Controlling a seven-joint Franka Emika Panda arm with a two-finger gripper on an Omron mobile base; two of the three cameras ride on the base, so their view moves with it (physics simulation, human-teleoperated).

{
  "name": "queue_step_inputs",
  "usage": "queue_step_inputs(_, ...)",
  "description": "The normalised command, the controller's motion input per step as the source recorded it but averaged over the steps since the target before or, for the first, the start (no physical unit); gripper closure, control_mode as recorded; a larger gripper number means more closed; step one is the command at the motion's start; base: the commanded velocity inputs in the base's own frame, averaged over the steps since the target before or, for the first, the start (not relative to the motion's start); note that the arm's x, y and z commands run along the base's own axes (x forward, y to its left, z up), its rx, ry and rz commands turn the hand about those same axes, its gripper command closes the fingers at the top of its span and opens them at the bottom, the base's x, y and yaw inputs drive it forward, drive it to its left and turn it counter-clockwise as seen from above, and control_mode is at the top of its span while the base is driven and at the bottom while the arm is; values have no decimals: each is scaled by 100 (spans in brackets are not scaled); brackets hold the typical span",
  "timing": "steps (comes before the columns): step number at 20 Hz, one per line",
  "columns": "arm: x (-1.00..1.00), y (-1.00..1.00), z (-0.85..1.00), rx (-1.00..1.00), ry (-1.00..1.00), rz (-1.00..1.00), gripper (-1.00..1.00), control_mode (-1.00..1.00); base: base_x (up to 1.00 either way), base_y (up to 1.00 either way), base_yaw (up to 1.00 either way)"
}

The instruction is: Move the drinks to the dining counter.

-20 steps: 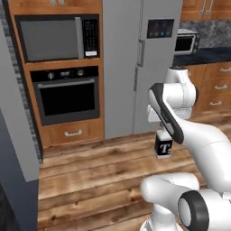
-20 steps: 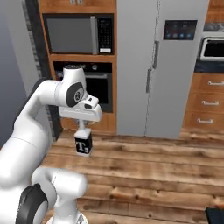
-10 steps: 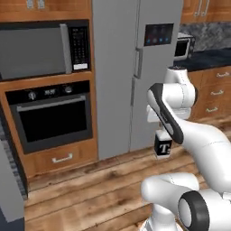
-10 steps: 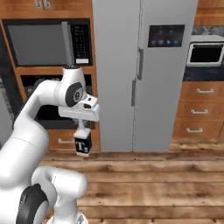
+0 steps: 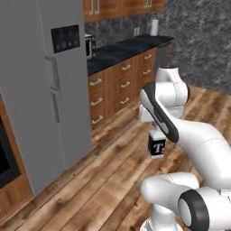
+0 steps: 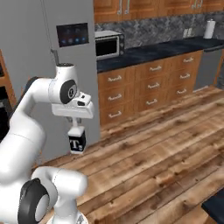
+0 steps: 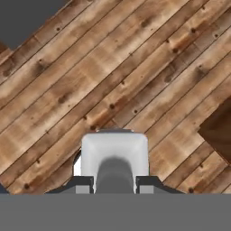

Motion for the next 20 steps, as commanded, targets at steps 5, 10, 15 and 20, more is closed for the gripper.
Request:
queue_step_inputs(5, 0, 0, 0, 0, 0, 0, 100, 100, 4, -12, -89)
queue_step_inputs(10, 0, 0, 0, 0, 0, 0, 100, 100, 47, -1, -77)
queue_step_inputs(15, 0, 0, 0, 0, 0, 0, 100, 100, 99, 37, -49)
queue_step_inputs(20, 0, 0, 0, 0, 0, 0, 100, 100, 89, 95, -32)
